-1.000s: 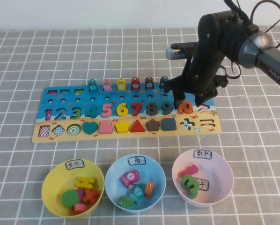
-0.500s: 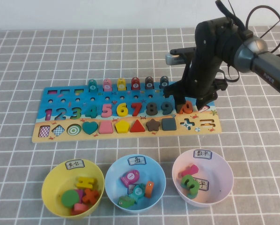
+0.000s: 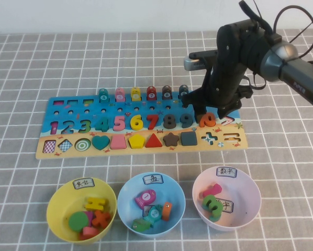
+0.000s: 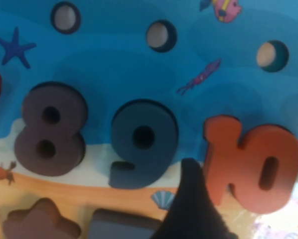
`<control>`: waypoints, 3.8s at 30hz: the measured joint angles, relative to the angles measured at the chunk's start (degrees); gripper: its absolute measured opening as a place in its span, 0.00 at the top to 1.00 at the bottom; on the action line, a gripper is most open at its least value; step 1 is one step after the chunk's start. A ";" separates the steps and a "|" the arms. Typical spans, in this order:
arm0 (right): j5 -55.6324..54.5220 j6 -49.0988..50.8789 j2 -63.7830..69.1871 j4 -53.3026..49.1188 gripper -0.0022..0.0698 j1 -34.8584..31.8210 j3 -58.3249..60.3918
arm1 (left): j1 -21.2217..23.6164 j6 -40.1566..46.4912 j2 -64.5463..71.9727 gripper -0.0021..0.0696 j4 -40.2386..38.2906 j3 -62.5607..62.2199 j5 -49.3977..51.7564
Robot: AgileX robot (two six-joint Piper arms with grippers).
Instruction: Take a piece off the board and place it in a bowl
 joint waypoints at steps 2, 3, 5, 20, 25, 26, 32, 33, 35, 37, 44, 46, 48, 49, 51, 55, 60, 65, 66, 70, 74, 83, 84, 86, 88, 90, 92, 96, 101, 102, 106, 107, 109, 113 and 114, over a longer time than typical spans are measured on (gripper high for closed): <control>-0.26 0.00 0.00 -0.11 0.35 0.32 0.00 | 0.00 0.00 0.00 0.97 0.00 0.00 0.00; -0.37 0.00 0.00 -0.24 0.35 0.45 0.00 | 0.00 0.00 0.00 0.97 0.00 0.00 0.00; -0.40 0.00 0.00 -0.38 0.36 0.69 0.00 | 0.00 0.00 0.00 0.97 0.00 0.00 0.00; -0.52 0.00 0.00 -2.04 0.38 0.80 0.00 | 0.00 0.00 0.00 0.97 0.00 0.00 0.00; -0.62 0.00 0.00 -2.36 0.38 0.80 0.00 | 0.00 0.00 0.00 0.97 0.00 0.00 0.00; -0.74 0.00 0.00 -2.36 0.38 0.80 0.00 | 0.00 0.00 0.00 0.97 0.00 0.00 0.00; -1.09 0.00 0.47 -2.44 0.38 0.80 0.00 | 0.00 0.00 0.00 0.97 0.00 0.00 0.00; -1.09 0.00 0.63 -2.44 0.38 0.80 0.00 | 0.00 0.00 0.00 0.97 0.00 0.00 0.00; -1.00 0.00 1.03 -2.44 0.38 0.80 0.00 | 0.00 0.00 0.00 0.97 0.00 0.00 0.00; -1.00 0.00 1.03 -2.44 0.38 0.80 0.00 | 0.00 0.00 0.00 0.97 0.00 0.00 0.00; -1.07 0.00 1.03 -2.44 0.39 0.80 0.00 | 0.00 0.00 0.00 0.97 0.00 0.00 0.00; -1.07 0.00 1.03 -2.44 0.42 0.80 0.00 | 0.00 0.00 0.00 0.97 0.00 0.00 0.00; -1.07 0.00 1.03 -2.44 0.47 0.80 0.00 | 0.00 0.00 0.00 0.97 0.00 0.00 0.00; -1.24 0.00 1.03 -2.44 0.50 0.80 0.00 | 0.00 0.00 0.00 0.97 0.00 0.00 0.00; -1.22 0.21 1.03 -2.44 0.52 0.80 0.00 | 0.00 0.00 0.00 0.97 0.00 0.00 0.00; -1.26 0.44 1.03 -2.44 0.52 0.80 0.00 | 0.00 0.00 0.00 0.97 0.00 0.00 0.00; -1.26 0.55 1.03 -2.44 0.52 0.80 -0.14 | 0.00 0.00 0.00 0.97 0.00 0.00 0.00; -0.41 0.65 1.03 -2.76 0.52 0.80 -0.95 | 0.00 0.00 0.00 0.97 0.00 0.00 0.00; -0.13 0.65 1.03 -2.87 0.52 0.80 -1.25 | 0.00 0.00 0.00 0.97 0.00 0.00 0.00; 0.65 0.43 1.03 -3.19 0.53 0.80 -3.01 | 0.00 0.00 0.00 0.97 0.00 0.00 0.00; 0.90 0.43 1.03 -3.34 0.53 0.80 -3.66 | 0.00 0.00 0.00 0.97 0.00 0.00 0.00; 2.83 0.25 -1.10 -3.50 0.53 0.80 -3.88 | 0.00 0.00 0.00 0.97 0.00 0.00 0.00; 2.92 0.25 -1.77 -3.50 0.53 0.80 -3.88 | 0.00 0.00 0.00 0.97 0.00 0.00 0.00; 2.92 0.25 -3.68 -3.72 0.53 0.80 -3.63 | 0.00 0.00 0.00 0.97 0.00 0.00 0.00; 2.96 0.25 -6.30 -4.24 0.53 0.90 -2.02 | 0.00 0.00 0.00 0.97 0.00 0.00 0.00; 2.96 0.25 -9.29 -4.97 0.53 0.98 0.88 | 0.00 0.00 0.00 0.97 0.00 0.00 0.00; 2.60 0.25 -13.23 -5.25 0.53 1.13 5.66 | 0.00 0.00 0.00 0.97 0.00 0.00 0.00; -3.10 0.25 -21.87 -5.47 0.53 1.60 17.46 | 0.00 0.00 0.00 0.97 0.00 0.00 0.00; -11.64 0.35 -33.63 -5.47 0.53 2.65 33.49 | 0.00 0.00 0.00 0.97 0.00 0.00 0.00; -12.87 0.46 -35.49 -5.32 0.53 2.78 35.86 | 0.00 0.00 0.00 0.97 0.00 0.00 0.00; -14.54 0.45 -43.05 -2.98 0.55 3.39 45.04 | 0.00 0.00 0.00 0.97 0.00 0.00 0.00; -14.54 0.56 -44.38 -2.04 0.55 3.39 46.73 | 0.00 0.00 0.00 0.97 0.00 0.00 0.00; -14.54 0.56 -46.19 -1.40 0.55 3.52 49.46 | 0.00 0.00 0.00 0.97 0.00 0.00 0.00; -14.54 0.67 -48.61 0.73 0.55 3.68 55.06 | 0.00 0.00 0.00 0.97 0.00 0.00 0.00; -14.54 0.67 -48.98 1.16 0.55 3.78 56.12 | 0.00 0.00 0.00 0.97 0.00 0.00 0.00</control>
